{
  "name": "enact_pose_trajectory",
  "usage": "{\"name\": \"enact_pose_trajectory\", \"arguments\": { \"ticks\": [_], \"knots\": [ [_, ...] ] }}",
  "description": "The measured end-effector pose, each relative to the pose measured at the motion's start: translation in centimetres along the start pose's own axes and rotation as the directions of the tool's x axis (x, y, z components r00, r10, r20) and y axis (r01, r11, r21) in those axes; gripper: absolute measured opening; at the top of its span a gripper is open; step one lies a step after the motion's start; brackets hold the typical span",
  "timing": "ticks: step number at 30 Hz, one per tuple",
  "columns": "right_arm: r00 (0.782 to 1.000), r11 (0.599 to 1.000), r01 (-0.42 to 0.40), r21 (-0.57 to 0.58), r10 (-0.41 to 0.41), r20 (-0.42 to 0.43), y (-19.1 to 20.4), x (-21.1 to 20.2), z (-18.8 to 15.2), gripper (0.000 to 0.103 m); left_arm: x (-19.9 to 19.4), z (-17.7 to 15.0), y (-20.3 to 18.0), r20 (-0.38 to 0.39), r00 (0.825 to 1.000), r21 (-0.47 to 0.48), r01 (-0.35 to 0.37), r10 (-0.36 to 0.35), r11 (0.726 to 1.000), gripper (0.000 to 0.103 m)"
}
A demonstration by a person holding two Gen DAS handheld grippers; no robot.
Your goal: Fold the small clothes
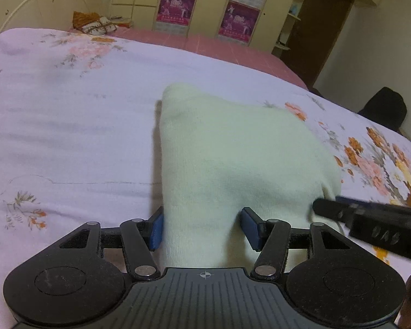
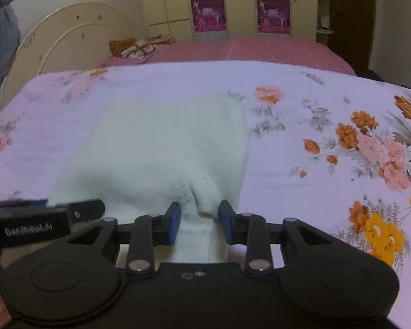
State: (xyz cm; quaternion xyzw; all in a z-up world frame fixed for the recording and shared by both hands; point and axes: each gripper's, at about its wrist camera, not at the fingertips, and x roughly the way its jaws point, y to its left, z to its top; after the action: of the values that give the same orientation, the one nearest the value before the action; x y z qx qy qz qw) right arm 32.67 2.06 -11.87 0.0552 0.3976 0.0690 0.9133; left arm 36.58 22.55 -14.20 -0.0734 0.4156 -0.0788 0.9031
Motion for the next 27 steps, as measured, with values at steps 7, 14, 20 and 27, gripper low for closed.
{"name": "enact_pose_trajectory", "arguments": {
  "ticks": [7,14,20,27],
  "knots": [
    [0.999,0.999,-0.019,0.028,0.018,0.039,0.8,-4.4,-1.4,0.032,-1.9,-2.0,0.3,-0.045,0.999,0.016,0.03,-0.029,0.999,0.074],
    [0.997,0.996,0.047,0.074,-0.042,-0.065,0.1,-2.8,-5.0,0.038,-2.3,-3.4,-1.0,-0.034,0.999,0.121,0.013,-0.009,0.993,0.086],
    [0.997,0.994,0.077,0.074,-0.078,-0.001,0.4,-5.7,-5.6,0.036,-2.5,-4.2,-1.3,-0.049,0.999,0.145,0.016,-0.009,0.989,0.103],
    [0.992,0.991,0.107,0.079,-0.102,-0.069,0.5,-4.3,-6.7,0.035,-2.6,-4.7,-2.1,-0.045,0.999,0.159,-0.018,0.025,0.987,0.103]
  ]
}}
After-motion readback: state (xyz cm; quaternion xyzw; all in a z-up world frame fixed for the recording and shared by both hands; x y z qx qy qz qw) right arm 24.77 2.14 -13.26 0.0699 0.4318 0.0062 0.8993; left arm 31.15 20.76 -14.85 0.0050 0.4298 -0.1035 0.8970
